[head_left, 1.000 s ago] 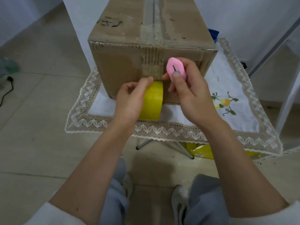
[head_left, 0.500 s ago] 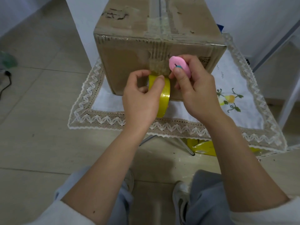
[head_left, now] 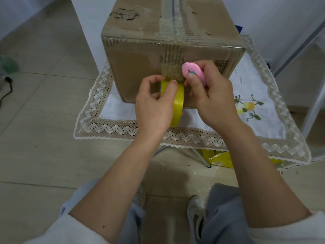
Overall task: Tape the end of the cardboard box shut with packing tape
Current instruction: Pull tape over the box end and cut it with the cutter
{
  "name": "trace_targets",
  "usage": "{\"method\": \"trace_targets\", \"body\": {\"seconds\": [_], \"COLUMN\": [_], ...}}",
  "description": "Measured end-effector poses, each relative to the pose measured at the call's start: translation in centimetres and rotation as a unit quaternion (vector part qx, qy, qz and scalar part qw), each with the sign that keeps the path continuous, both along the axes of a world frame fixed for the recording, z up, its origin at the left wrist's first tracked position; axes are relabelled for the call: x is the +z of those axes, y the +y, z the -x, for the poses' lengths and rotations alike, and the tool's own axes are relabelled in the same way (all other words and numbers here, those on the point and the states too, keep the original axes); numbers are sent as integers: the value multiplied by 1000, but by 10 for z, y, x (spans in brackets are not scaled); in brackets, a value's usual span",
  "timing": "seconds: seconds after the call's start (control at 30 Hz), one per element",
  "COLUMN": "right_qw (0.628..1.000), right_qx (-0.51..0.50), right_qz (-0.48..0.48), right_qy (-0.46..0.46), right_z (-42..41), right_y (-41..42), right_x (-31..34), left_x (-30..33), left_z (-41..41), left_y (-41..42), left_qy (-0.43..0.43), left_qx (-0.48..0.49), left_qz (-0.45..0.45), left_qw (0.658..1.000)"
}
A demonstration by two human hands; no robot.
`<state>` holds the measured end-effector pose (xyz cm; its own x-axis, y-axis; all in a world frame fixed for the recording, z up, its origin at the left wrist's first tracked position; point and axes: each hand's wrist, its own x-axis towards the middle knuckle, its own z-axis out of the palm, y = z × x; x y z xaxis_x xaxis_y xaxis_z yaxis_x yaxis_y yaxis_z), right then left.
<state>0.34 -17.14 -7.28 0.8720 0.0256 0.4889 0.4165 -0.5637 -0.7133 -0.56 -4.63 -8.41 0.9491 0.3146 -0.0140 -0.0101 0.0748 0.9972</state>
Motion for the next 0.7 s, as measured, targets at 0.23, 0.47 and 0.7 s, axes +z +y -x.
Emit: {"method": "trace_targets", "body": {"seconds": [0.23,0.47,0.7], "right_qw": [999,988,957], "right_qx": [-12,17,26], "right_qz": [44,149,279], "right_qy": [-27,-39,-72], "right_z": [5,13,6], "right_y": [-5,-8,-5], "right_x": [8,16,31], "left_x": [-3,-7,-3], "left_z": [6,12,17], "left_y": [-3,-3,-1], "left_qy": [-15,-21,-28], "left_qx": [4,-2,-6], "left_qz": [9,0,20], "left_qw": [1000,1000,999]}}
